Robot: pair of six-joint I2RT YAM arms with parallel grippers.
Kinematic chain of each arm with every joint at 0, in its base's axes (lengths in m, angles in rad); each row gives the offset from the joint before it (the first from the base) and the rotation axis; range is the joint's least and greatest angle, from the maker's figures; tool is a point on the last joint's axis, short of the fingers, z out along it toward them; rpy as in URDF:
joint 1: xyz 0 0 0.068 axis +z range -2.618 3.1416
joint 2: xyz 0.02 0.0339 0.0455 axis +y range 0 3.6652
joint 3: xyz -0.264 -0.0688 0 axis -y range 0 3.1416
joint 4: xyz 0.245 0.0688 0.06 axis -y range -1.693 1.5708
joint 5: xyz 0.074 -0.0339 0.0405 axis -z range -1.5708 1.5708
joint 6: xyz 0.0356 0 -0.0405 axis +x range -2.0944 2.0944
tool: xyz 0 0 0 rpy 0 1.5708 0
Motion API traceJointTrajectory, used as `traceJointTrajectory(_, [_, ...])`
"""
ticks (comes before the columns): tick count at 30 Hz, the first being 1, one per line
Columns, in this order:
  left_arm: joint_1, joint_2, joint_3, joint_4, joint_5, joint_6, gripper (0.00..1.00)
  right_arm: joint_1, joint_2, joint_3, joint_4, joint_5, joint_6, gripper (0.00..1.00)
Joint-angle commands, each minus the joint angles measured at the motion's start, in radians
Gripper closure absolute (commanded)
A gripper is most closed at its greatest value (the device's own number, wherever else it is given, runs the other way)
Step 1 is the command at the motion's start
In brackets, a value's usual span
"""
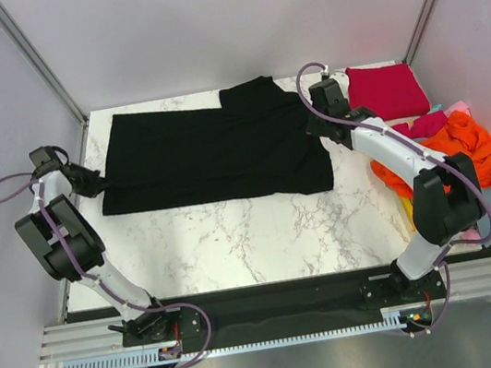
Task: Fold and stack the t-shirts
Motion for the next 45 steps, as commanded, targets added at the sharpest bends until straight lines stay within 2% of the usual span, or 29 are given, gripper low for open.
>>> traceJointTrajectory(1, [-0.004, 0.09, 0.089, -0.014, -0.002, 0.033, 0.98, -0.018, 0.048, 0.071, 0.041, -0.006, -0.026, 1.0])
traceJointTrajectory(9, [-0.036, 0.238, 0.241, -0.052, -0.005, 0.053, 0.97, -0.041, 0.132, 0.126, 0.056, -0.034, -0.021, 1.0])
traceJointTrajectory(12, [-0.039, 0.292, 0.298, -0.086, 0.004, 0.064, 0.89, -0.049, 0.177, 0.157, 0.056, -0.046, -0.021, 0.98])
traceJointTrajectory(13, [-0.041, 0.297, 0.304, -0.089, 0.002, 0.066, 0.78, -0.052, 0.203, 0.163, 0.055, -0.05, -0.021, 0.91])
traceJointTrajectory(14, [-0.041, 0.3, 0.31, -0.092, -0.007, 0.066, 0.71, -0.055, 0.215, 0.171, 0.053, -0.058, -0.02, 0.6])
traceJointTrajectory(15, [-0.038, 0.298, 0.313, -0.096, -0.012, 0.067, 0.58, -0.07, 0.247, 0.191, 0.055, -0.07, -0.019, 0.4])
traceJointTrajectory(16, [-0.036, 0.292, 0.318, -0.1, -0.015, 0.076, 0.52, -0.081, 0.264, 0.205, 0.055, -0.083, -0.019, 0.27])
traceJointTrajectory(17, [-0.033, 0.283, 0.329, -0.106, -0.033, 0.081, 0.48, -0.107, 0.279, 0.247, 0.053, -0.101, -0.026, 0.18])
traceJointTrajectory(19, [-0.032, 0.23, 0.332, -0.124, -0.062, 0.095, 0.34, -0.136, 0.31, 0.294, 0.036, -0.165, -0.035, 0.13])
traceJointTrajectory(20, [-0.032, 0.207, 0.315, -0.124, -0.083, 0.098, 0.34, -0.161, 0.315, 0.333, 0.023, -0.175, -0.038, 0.11])
traceJointTrajectory(22, [-0.03, 0.136, 0.287, -0.124, -0.088, 0.11, 0.34, -0.179, 0.284, 0.341, -0.002, -0.181, -0.039, 0.09])
traceJointTrajectory(25, [-0.024, 0.035, 0.186, -0.113, -0.105, 0.087, 0.28, -0.19, 0.182, 0.244, 0.001, -0.191, -0.02, 0.09])
traceJointTrajectory(28, [-0.026, -0.049, 0.064, -0.066, -0.099, 0.055, 0.32, -0.179, 0.056, 0.015, 0.08, -0.28, 0.028, 0.09])
traceJointTrajectory(29, [-0.024, -0.067, -0.01, -0.045, -0.098, 0.05, 0.34, -0.172, 0.028, -0.108, 0.107, -0.334, 0.045, 0.09])
traceJointTrajectory(31, [-0.024, -0.099, -0.109, -0.011, -0.104, 0.033, 0.39, -0.17, -0.029, -0.212, 0.168, -0.391, 0.077, 0.1])
traceJointTrajectory(35, [-0.026, -0.163, -0.234, 0.078, -0.107, -0.006, 0.41, -0.167, -0.102, -0.408, 0.216, -0.44, 0.094, 0.12])
traceJointTrajectory(40, [-0.05, -0.14, -0.3, 0.12, -0.119, -0.028, 0.4, -0.167, -0.125, -0.491, 0.265, -0.44, 0.089, 0.14])
traceJointTrajectory(45, [-0.065, -0.12, -0.302, 0.153, -0.147, -0.037, 0.39, -0.167, -0.061, -0.524, 0.343, -0.477, 0.106, 0.23])
